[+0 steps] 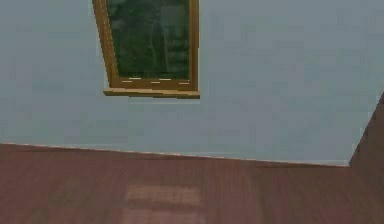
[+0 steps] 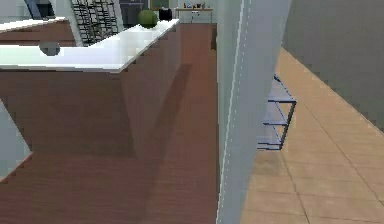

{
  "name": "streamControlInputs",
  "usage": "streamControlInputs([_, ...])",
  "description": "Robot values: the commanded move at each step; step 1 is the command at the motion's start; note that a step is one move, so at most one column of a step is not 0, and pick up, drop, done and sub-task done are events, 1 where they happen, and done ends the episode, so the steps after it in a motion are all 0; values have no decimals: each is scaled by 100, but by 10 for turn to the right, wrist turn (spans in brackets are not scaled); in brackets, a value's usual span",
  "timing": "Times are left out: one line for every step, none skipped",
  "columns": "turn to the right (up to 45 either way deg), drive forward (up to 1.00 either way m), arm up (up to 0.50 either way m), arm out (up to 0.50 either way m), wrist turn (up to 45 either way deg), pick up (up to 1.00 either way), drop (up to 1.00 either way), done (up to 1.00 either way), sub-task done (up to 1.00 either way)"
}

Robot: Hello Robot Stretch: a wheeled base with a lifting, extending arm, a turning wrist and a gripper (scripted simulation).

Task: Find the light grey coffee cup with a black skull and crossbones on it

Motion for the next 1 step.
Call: streamControlInputs([450, 0, 0, 0, 0, 0, 0, 0, 0])
